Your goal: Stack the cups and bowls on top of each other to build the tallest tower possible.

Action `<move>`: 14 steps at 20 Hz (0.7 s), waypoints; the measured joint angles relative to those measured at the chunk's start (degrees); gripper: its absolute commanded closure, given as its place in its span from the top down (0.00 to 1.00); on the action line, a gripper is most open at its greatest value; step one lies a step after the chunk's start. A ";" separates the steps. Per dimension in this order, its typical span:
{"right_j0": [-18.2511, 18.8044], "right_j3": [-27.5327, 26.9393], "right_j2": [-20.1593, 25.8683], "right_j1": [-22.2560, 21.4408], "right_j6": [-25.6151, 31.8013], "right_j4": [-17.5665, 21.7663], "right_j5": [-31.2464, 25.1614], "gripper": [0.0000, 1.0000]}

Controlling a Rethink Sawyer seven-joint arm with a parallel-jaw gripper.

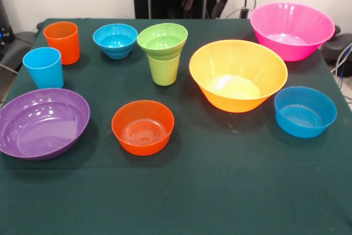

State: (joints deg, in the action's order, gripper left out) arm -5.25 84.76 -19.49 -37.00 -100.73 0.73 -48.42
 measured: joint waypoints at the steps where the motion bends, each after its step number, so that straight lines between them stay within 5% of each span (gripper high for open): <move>1: 0.22 0.00 0.01 -0.12 0.00 -0.01 0.07 1.00; 14: 13.24 -0.82 2.31 -2.76 0.00 0.04 1.03 1.00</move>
State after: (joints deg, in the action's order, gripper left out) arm 7.99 83.94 -17.18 -39.76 -100.73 0.77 -47.38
